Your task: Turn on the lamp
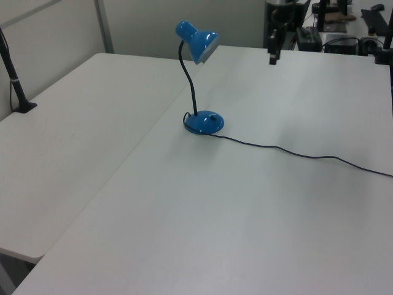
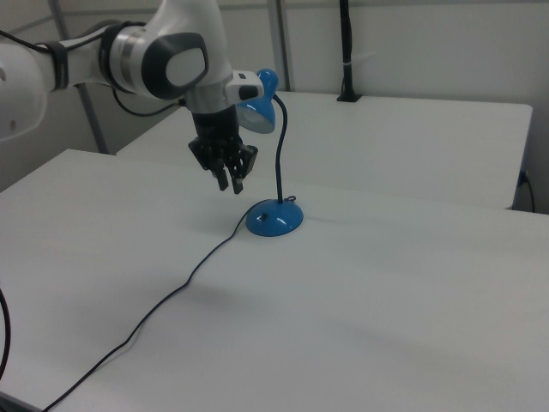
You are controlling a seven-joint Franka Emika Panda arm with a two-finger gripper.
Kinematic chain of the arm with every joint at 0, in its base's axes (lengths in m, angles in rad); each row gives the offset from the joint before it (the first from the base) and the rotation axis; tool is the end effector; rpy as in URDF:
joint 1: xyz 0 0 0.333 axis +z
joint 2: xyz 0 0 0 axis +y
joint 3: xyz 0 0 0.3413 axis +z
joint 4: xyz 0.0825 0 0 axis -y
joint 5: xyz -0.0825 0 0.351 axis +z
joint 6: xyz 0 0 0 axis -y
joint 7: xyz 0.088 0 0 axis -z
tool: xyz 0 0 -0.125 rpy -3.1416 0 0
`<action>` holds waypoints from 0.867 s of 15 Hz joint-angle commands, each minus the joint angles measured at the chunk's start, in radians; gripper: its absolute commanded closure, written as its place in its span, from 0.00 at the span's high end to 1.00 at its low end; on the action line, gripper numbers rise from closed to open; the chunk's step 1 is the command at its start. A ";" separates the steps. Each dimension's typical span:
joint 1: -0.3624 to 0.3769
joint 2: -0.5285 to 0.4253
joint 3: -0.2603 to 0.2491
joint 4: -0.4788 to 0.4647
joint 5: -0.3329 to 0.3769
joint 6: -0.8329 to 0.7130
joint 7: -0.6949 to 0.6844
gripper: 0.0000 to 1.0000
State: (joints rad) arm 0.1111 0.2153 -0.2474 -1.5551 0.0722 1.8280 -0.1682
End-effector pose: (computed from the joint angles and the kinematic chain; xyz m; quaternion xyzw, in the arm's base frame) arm 0.6048 -0.0613 0.5438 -0.9994 -0.0115 -0.0331 0.0041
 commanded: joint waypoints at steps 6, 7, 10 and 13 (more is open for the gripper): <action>0.058 0.263 0.005 -0.005 0.159 0.583 0.025 0.00; 0.067 0.294 0.005 -0.002 0.159 0.627 0.041 0.00; 0.085 0.366 0.007 0.013 0.147 0.709 0.084 0.00; 0.088 0.429 0.007 0.049 0.144 0.752 0.115 0.00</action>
State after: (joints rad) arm 0.1899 0.5997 -0.2332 -1.5466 0.2130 2.5492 -0.0880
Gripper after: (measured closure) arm 0.996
